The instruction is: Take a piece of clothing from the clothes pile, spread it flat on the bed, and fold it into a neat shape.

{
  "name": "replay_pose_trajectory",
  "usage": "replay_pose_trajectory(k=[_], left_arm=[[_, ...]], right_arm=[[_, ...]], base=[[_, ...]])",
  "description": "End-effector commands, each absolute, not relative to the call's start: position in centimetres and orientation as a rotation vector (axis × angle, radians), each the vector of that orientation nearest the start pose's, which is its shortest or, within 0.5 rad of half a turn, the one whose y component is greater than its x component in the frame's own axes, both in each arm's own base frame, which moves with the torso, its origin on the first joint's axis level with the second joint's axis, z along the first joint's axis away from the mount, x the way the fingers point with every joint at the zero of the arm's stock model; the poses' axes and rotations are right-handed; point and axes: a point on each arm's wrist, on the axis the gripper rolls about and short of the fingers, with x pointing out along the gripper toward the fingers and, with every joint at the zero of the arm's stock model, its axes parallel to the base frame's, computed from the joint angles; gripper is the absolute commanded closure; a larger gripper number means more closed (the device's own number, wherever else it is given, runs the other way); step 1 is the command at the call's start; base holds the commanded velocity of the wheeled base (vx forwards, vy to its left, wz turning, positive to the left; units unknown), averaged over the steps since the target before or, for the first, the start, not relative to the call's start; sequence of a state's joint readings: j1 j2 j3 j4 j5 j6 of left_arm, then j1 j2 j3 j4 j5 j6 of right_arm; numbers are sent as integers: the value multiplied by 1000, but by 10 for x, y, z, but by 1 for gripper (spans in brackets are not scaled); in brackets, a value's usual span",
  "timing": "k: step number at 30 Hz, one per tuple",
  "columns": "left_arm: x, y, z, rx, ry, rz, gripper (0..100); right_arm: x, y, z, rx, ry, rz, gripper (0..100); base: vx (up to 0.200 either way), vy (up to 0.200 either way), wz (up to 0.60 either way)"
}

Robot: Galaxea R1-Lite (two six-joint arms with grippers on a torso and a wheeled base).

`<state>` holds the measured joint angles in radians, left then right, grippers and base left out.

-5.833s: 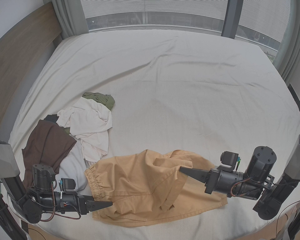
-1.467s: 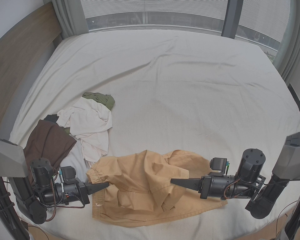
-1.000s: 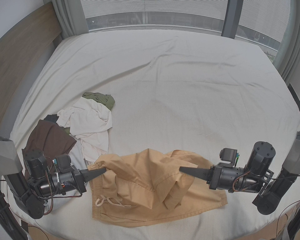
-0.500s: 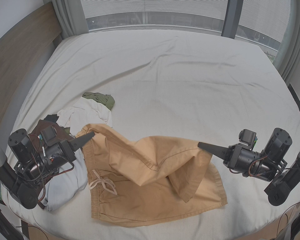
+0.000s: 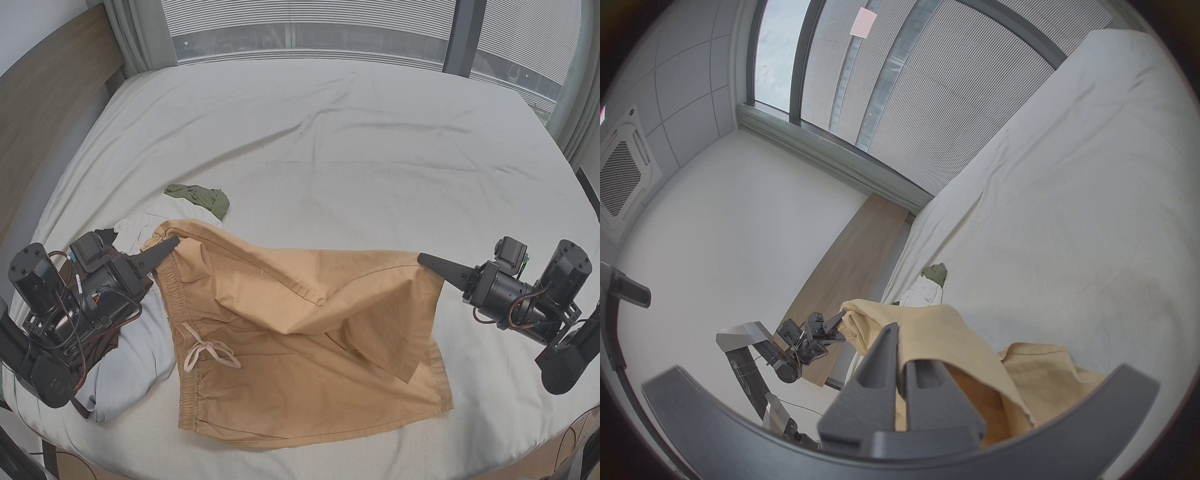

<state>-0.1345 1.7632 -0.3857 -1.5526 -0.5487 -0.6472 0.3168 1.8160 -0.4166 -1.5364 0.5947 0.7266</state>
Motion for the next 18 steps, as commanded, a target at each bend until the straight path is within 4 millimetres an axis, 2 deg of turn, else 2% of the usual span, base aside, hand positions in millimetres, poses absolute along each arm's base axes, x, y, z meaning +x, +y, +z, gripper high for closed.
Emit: replay_pose_trajectory(k=[1, 18], left_arm=[[257, -43, 166, -597, 10, -713, 100], [266, -41, 173, -610, -39, -669, 100]], right_arm=[[264, 89, 150, 652, 162, 893, 100], [273, 64, 160, 658, 104, 836, 100]], base=[[0, 0, 0], [0, 0, 0]])
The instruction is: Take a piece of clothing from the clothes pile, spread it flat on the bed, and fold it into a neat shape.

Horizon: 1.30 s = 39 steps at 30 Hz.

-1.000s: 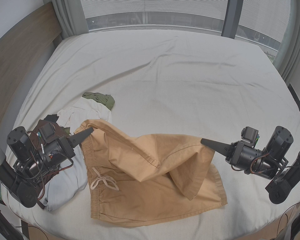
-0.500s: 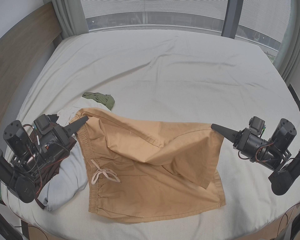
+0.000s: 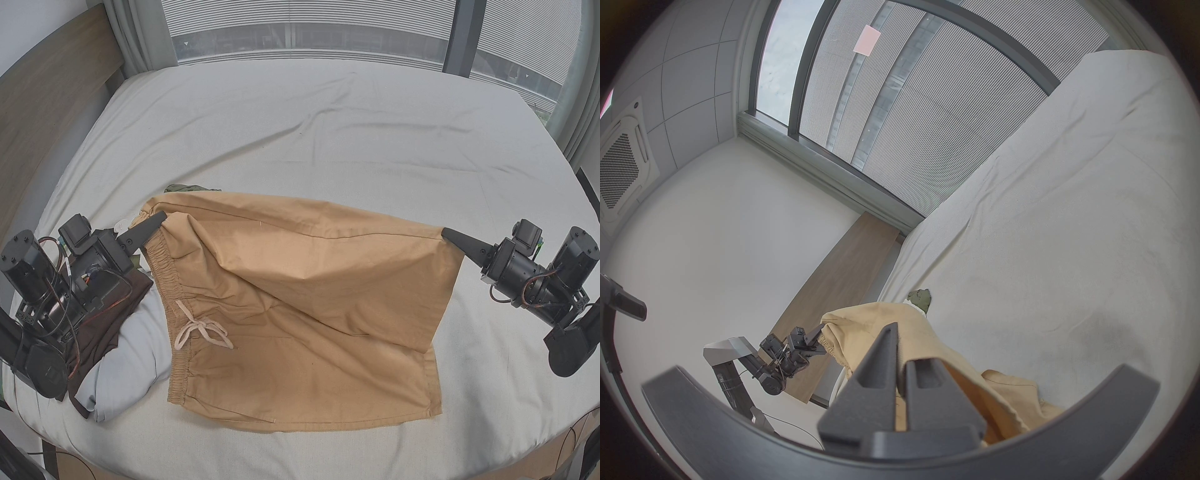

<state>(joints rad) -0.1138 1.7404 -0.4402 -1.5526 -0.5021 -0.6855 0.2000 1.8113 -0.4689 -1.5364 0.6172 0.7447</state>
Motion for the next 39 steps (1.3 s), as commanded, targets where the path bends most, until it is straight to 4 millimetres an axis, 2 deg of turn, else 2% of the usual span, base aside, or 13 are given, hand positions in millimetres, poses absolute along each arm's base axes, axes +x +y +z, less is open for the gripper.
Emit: replay_pose_trajectory(k=[1, 19, 28, 34, 39], left_arm=[[266, -41, 173, -611, -39, -667, 100], [281, -36, 153, -593, 2, -597, 100], [280, -38, 154, -578, -5, -604, 100], [277, -39, 154, -576, -1, -603, 100], [282, -38, 155, -581, -22, -569, 100]], right_arm=[[274, 64, 160, 657, 103, 838, 100], [283, 53, 160, 653, 80, 800, 100], [283, 57, 159, 652, 85, 811, 100], [298, 66, 157, 647, 84, 837, 100], [315, 68, 154, 642, 75, 843, 100]], base=[[0, 0, 0], [0, 0, 0], [0, 0, 0], [0, 0, 0], [0, 0, 0]])
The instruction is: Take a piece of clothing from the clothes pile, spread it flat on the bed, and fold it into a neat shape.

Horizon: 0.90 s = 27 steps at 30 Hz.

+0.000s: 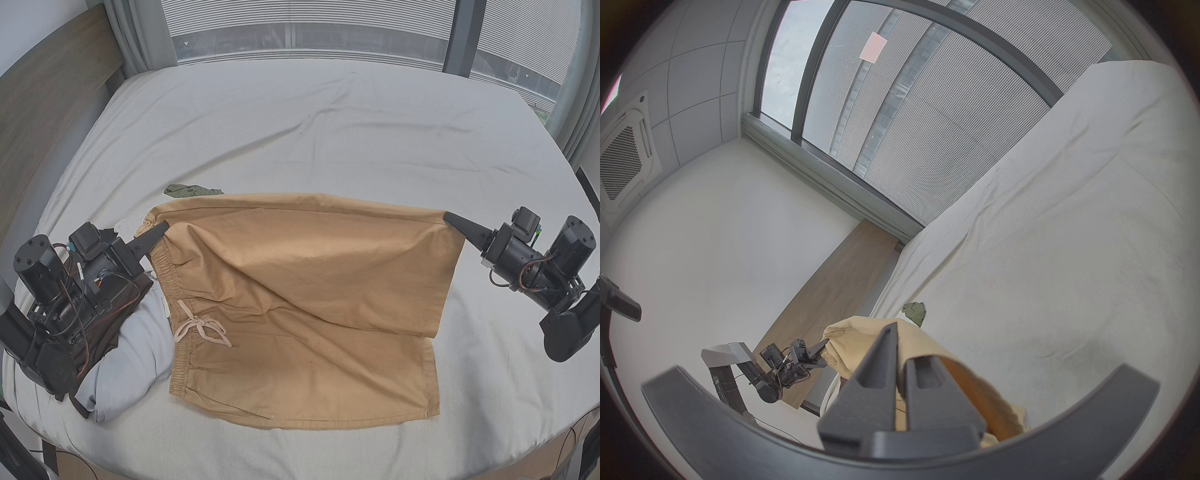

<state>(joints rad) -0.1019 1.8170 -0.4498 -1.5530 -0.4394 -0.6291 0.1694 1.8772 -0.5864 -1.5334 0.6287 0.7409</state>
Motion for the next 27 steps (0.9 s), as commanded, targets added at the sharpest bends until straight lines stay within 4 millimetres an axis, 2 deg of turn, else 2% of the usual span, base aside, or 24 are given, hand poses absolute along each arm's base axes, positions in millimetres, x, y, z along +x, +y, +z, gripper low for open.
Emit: replay_pose_trajectory(k=[1, 5, 17, 27], left_arm=[[283, -38, 156, -581, -28, -567, 100], [287, -38, 156, -585, -37, -551, 100], [313, -38, 133, -604, -6, -457, 100], [329, -38, 130, -609, -29, -432, 100]], right_arm=[[317, 68, 155, 642, 72, 845, 100], [329, 68, 152, 642, 66, 842, 100], [371, 58, 141, 644, 55, 796, 100], [392, 62, 137, 642, 51, 803, 100]], base=[[0, 0, 0], [0, 0, 0], [0, 0, 0], [0, 0, 0]])
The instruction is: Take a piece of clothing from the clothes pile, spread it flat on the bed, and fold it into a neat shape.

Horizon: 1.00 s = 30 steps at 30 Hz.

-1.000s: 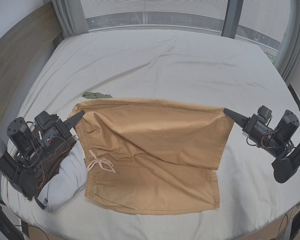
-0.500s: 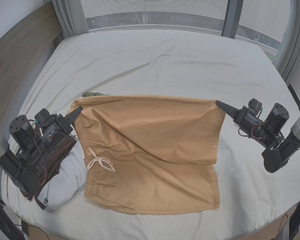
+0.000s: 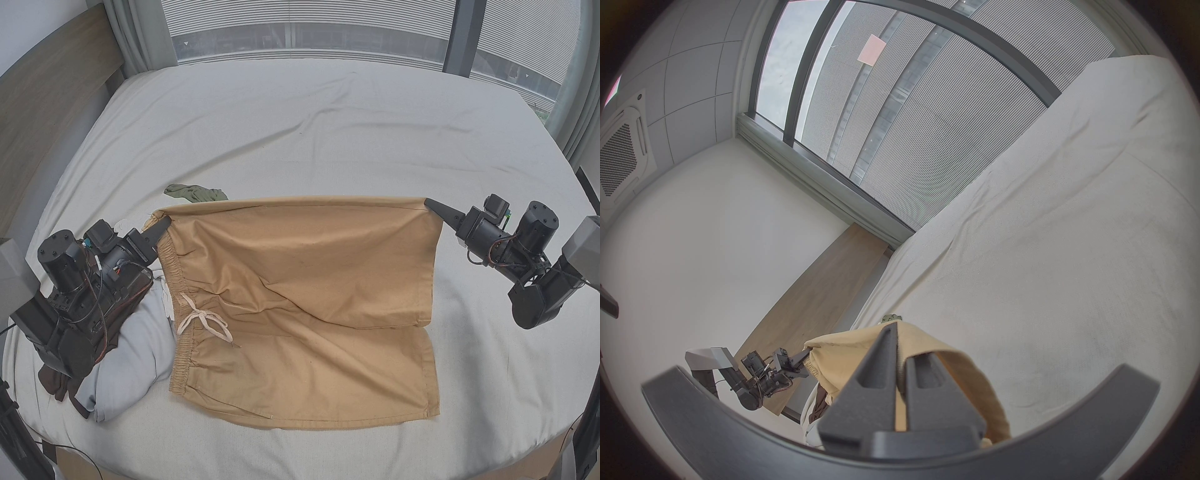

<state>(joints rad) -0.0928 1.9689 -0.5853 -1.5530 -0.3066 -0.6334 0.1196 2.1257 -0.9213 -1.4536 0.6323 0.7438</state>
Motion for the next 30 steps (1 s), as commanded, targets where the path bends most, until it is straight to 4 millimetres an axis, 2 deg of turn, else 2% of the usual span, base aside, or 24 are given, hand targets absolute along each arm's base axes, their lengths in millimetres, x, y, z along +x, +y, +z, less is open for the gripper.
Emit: replay_pose_trajectory(k=[1, 7, 15, 28, 29, 30], left_arm=[[331, -38, 129, -610, -32, -423, 100], [342, -38, 125, -615, -48, -389, 100], [346, -37, 119, -615, -39, -381, 100], [351, -35, 114, -612, -33, -371, 100], [351, -35, 114, -613, -34, -369, 0], [351, -35, 114, -613, -32, -370, 0]], right_arm=[[396, 63, 136, 642, 53, 804, 100], [409, 68, 140, 640, 47, 816, 100], [423, 68, 141, 638, 37, 814, 100], [431, 71, 138, 638, 42, 816, 100], [431, 71, 138, 638, 39, 817, 0], [432, 71, 137, 638, 42, 816, 0]], base=[[0, 0, 0], [0, 0, 0], [0, 0, 0], [0, 0, 0], [0, 0, 0], [0, 0, 0]])
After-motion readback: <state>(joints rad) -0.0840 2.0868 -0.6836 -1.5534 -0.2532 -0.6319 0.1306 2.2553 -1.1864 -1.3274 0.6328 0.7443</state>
